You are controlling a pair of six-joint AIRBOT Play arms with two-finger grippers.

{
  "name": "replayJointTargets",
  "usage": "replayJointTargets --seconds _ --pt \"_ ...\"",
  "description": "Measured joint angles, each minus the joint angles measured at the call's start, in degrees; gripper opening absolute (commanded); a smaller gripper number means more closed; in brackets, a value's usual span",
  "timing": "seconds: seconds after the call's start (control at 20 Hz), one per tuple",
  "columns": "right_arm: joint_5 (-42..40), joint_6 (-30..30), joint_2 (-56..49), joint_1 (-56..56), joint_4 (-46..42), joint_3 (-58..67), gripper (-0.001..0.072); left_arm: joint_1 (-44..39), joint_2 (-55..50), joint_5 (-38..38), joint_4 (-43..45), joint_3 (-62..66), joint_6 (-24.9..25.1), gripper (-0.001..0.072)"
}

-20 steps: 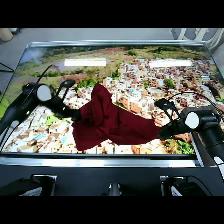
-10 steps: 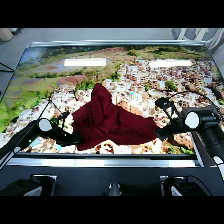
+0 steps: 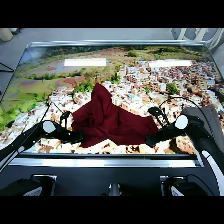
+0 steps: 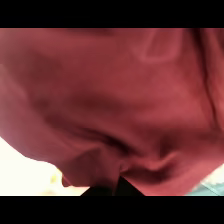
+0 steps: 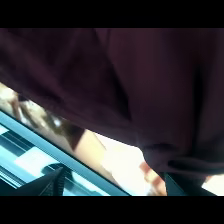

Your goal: Fold the shirts.

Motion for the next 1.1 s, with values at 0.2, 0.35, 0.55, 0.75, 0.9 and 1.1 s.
replayJointTargets --seconds 0.2,0.35,0.55,0.75,0.9,1.1 --pt "-4.5 -0.79 -2.62 0.0 3.58 -1.14 0.0666 0.0 2.58 -0.11 -0.24 0.13 1.03 0.0025" --pt "-7.41 -0.74 -5.75 0.0 4.72 -1.42 0.0449 -0.02 4.9 -0.13 -0.59 0.15 1.36 0.0025" --pt "-10.82 -0.07 -9.22 -0.07 5.57 -1.44 0.0017 -0.02 8.44 -0.2 -0.76 0.15 1.49 0.0025" --pt "-12.2 -0.46 -8.26 -0.11 5.05 1.2 0.0016 -0.02 13.05 -0.28 -0.79 0.9 1.88 0.0024" --pt "-10.95 -1.33 -2.75 0.02 4.33 6.91 0.0013 0.2 18.12 -0.37 -0.44 5.22 3.87 0.0023" --pt "-9.66 -0.04 8.74 0.02 -1.51 22.38 0.0014 3.1 26.29 -0.35 3.08 22.34 5.51 0.0023"
